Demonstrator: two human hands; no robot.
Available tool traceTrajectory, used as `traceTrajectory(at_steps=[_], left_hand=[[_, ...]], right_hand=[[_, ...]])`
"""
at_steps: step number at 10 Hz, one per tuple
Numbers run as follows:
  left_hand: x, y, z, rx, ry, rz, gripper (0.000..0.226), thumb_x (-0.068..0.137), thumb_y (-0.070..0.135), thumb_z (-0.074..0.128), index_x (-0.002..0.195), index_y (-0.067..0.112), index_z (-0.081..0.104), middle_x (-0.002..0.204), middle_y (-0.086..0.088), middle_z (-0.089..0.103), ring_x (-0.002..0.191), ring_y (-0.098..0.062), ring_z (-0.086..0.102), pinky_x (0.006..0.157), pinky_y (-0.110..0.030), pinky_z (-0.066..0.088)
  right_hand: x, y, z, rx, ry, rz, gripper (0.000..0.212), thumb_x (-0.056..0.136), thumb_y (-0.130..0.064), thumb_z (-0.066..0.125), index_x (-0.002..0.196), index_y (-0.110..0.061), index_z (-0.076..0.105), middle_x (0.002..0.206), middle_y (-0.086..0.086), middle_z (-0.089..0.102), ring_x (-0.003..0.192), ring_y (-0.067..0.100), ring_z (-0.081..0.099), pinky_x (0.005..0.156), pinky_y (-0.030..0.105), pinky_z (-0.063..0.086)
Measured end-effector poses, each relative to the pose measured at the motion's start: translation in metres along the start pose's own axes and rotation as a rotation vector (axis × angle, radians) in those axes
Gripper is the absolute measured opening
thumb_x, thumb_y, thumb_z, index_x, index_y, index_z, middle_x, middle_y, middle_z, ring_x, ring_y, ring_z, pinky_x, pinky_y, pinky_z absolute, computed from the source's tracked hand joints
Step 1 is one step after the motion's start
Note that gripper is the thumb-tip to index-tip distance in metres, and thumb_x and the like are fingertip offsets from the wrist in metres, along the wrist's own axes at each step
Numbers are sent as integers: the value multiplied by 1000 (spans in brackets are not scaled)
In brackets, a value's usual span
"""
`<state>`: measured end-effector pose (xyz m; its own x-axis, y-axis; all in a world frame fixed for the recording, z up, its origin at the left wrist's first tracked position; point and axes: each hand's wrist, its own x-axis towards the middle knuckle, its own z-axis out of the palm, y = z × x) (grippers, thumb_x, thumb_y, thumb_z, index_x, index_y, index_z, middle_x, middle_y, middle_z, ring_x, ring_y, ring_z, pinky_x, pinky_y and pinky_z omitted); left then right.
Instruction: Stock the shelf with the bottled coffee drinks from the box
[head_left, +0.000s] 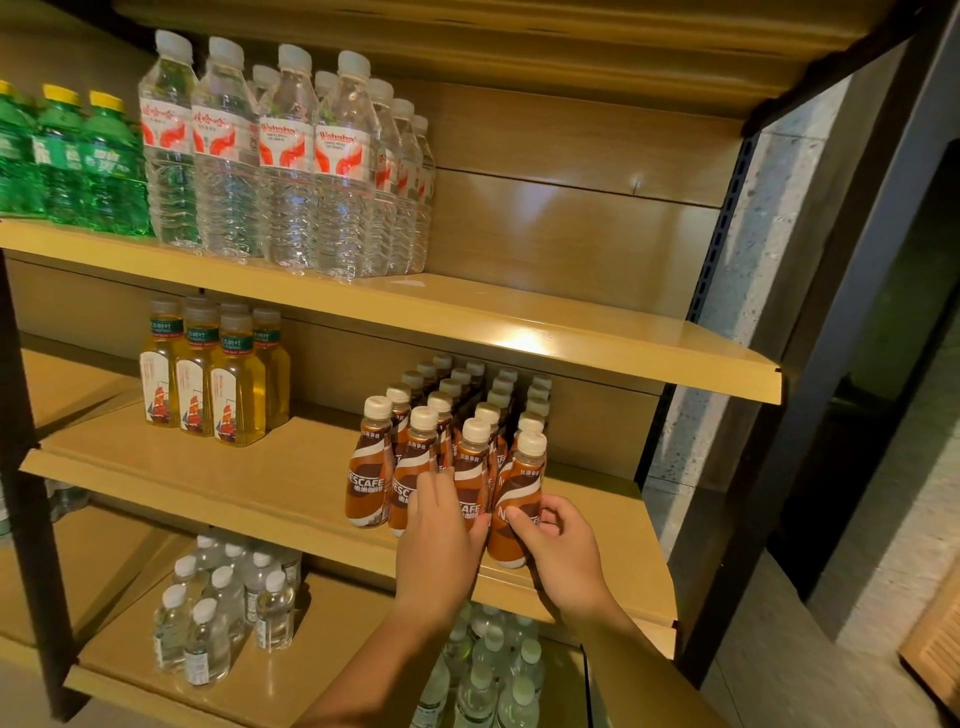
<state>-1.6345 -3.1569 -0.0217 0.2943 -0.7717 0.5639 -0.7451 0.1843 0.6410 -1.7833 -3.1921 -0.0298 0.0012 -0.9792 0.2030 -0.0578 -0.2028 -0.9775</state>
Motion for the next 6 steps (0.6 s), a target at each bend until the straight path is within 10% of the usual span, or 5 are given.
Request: traceTrajectory(at_steps=[3,6], left_hand=[[-1,1,-10,32,-16,22,78,82,43,78,144,21,33,135,4,43,128,-14,48,96,-30,50],[-3,-22,-46,210,-131,281,91,77,58,73,148,21,31,141,5,43,132,-14,42,108,-31,45]], right_hand=[[-5,-7,-3,-163,15,-21,65,64,-63,84,119,-38,61,118,-10,71,113,11,66,98,41,56],[-38,-43,-8,-879,21,-321,73,83,-63,63,145,-35,36,137,-17,45,131,6,39,106,27,34]])
